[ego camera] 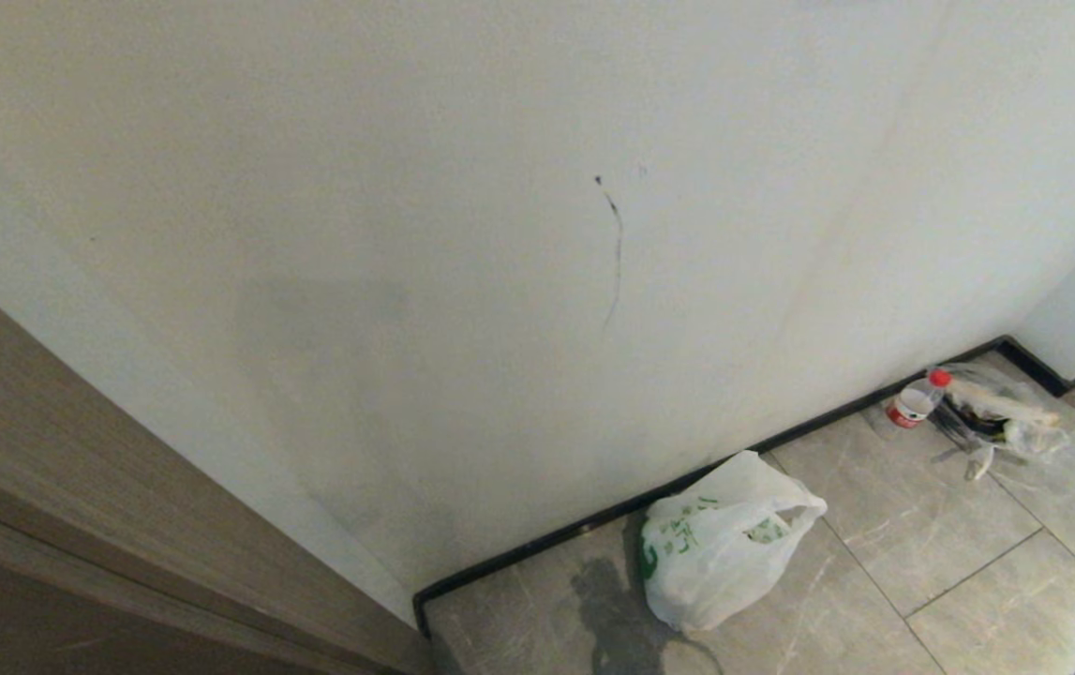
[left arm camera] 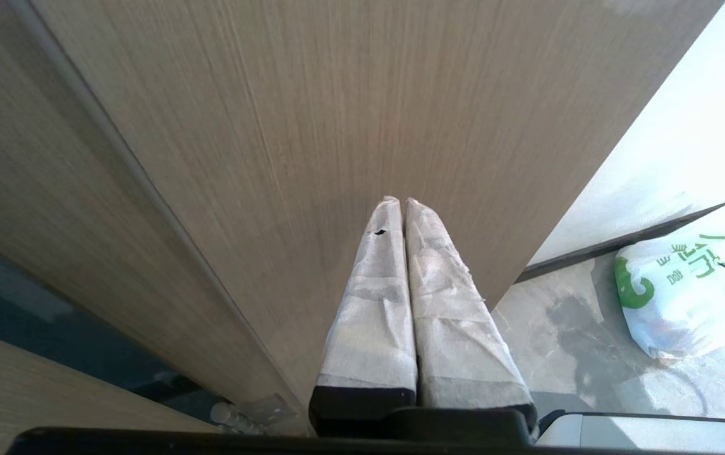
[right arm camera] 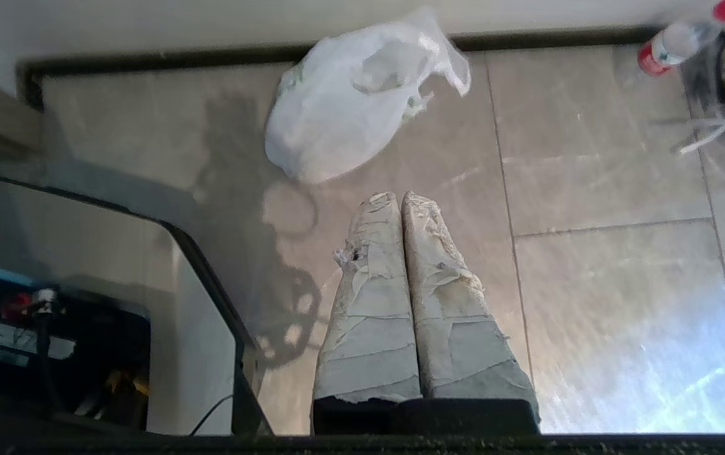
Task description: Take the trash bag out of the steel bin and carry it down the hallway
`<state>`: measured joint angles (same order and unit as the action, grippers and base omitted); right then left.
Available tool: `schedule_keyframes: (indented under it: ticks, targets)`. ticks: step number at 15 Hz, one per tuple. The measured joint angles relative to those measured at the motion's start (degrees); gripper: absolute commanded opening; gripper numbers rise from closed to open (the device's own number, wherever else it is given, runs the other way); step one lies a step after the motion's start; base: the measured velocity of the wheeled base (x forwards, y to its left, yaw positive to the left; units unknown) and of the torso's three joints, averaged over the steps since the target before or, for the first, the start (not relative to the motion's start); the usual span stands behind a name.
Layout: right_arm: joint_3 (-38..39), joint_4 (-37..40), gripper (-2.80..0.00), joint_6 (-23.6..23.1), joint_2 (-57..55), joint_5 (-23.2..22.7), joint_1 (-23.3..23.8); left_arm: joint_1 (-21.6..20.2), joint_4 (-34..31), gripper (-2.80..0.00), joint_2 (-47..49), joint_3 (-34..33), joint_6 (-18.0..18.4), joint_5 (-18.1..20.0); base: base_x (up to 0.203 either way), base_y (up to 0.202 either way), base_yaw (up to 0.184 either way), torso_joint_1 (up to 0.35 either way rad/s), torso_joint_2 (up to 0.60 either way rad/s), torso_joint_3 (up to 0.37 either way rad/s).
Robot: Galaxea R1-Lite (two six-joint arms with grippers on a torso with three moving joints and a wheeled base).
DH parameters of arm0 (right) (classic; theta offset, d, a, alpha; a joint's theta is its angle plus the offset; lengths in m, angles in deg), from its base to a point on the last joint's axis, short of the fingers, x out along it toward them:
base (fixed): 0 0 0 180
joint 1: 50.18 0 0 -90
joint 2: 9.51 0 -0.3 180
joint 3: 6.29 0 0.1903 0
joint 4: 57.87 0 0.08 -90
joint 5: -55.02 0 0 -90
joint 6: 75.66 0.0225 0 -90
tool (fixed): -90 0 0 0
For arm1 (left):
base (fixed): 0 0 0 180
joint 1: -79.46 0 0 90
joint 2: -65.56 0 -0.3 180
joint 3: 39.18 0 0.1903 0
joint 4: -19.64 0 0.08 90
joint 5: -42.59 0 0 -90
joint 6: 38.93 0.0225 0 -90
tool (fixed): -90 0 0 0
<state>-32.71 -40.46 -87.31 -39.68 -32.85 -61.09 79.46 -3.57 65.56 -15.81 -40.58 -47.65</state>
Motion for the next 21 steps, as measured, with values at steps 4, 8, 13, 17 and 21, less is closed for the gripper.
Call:
schedule_keyframes:
  ticks: [4, 8, 13, 17, 21]
  targets:
    - [1.5, 4.7, -2.80, -0.9, 10.0, -8.3, 2.0, 0.0, 0.0, -2.80, 0.0, 0.0, 0.0, 0.0, 0.000, 0.000, 0.000, 0.000, 0.00, 0.000]
    - [1.7, 5.7, -2.80, -0.8, 13.1, -7.2, 2.6, 0.0, 0.0, -2.80, 0.0, 0.0, 0.0, 0.0, 0.000, 0.000, 0.000, 0.000, 0.00, 0.000]
    - [1.7, 5.5, -2.80, -0.9, 13.8, -7.1, 2.7, 0.0, 0.0, -2.80, 0.0, 0.0, 0.0, 0.0, 0.000, 0.000, 0.000, 0.000, 0.00, 0.000]
    - [1.7, 5.6, -2.80, -0.8, 13.8, -7.0, 2.7, 0.0, 0.0, -2.80, 0.0, 0.0, 0.0, 0.0, 0.000, 0.000, 0.000, 0.000, 0.00, 0.000]
    - [1.8, 5.4, -2.80, -0.8, 13.8, -7.0, 2.7, 0.0, 0.0, -2.80, 0.0, 0.0, 0.0, 0.0, 0.000, 0.000, 0.000, 0.000, 0.00, 0.000]
